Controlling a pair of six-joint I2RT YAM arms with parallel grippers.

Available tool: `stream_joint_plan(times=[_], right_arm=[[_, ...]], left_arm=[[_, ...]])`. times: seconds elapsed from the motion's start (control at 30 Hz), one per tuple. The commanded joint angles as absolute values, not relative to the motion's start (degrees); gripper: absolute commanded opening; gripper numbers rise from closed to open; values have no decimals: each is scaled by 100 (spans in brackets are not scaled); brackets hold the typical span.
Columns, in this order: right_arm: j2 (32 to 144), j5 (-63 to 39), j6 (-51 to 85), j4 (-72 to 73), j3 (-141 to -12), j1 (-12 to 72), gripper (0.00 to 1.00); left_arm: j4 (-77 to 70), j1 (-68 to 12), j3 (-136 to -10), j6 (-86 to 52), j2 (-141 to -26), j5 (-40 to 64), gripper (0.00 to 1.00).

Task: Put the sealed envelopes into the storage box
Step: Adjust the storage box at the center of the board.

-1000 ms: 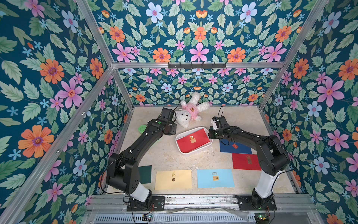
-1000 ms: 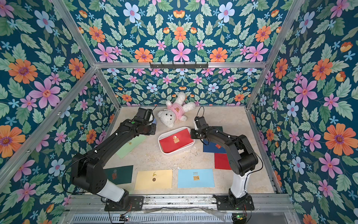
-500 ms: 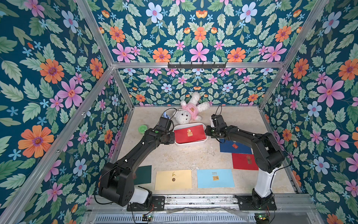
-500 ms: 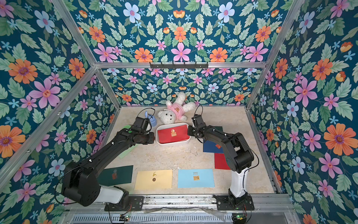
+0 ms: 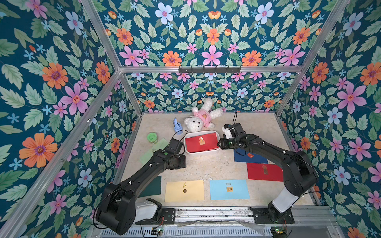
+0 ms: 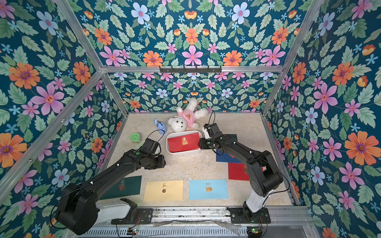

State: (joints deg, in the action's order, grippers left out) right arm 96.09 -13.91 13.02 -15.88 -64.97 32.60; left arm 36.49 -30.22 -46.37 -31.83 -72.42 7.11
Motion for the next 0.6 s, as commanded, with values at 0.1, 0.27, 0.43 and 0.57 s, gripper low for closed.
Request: stream_joint_plan(times=[0.1,0.27,0.43,0.57], right_arm=[[9249,-1558,1210,-1776,-5978,3499,48],[9165,-1685,1336,-1562,-5707,3570,48],[9340,-1764,1389,-1464,-5711,3639,48],[9439,-1783,1435,-1356,-5744,3680,47]], left_arm=[[3734,-3914,-4460,-4275,-7407,405,53],[3646,-4311,-4178,-4862,-7462,283,54],[3537,-4581,-3911,-5290,-7505,375,53],[3538,-4648,-3751,-5556,-7541,397,54]])
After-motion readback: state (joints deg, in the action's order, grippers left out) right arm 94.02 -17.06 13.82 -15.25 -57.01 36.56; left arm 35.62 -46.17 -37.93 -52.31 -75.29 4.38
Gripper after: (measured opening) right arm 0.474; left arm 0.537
